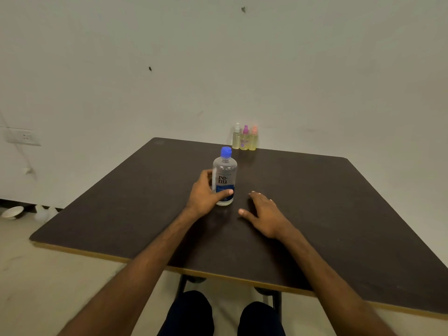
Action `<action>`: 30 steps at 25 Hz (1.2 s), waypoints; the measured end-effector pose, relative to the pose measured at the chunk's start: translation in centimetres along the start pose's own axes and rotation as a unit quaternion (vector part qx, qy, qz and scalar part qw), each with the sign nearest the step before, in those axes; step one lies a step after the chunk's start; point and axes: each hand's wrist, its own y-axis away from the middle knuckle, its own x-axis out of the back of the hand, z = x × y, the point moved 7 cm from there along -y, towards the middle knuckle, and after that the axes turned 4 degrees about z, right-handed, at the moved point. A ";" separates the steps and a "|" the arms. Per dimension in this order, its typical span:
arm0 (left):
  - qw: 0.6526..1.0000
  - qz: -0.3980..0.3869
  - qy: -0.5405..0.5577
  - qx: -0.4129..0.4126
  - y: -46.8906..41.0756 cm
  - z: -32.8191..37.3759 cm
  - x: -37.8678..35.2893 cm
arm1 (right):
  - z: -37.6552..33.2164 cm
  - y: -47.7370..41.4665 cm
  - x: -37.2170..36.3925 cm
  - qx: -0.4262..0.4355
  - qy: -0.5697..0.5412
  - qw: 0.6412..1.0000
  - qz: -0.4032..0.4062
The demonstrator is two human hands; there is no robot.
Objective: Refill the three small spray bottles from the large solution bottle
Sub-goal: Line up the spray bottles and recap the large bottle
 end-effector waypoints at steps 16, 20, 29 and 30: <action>0.999 0.043 -0.015 0.026 -23.0 -5.3 -3.8 | 2.2 -13.8 -1.3 -0.023 0.043 0.999 0.002; 0.998 0.060 -0.001 0.021 -27.3 -6.3 -5.1 | 2.3 -13.7 -1.3 -0.015 0.033 0.999 0.017; 0.996 0.086 -0.004 0.018 -30.9 -7.2 -6.2 | 2.4 -13.8 -1.4 -0.006 0.032 0.999 0.022; 0.996 0.088 -0.008 0.016 -31.1 -7.2 -6.3 | 2.4 -13.8 -1.4 -0.008 0.032 0.999 0.021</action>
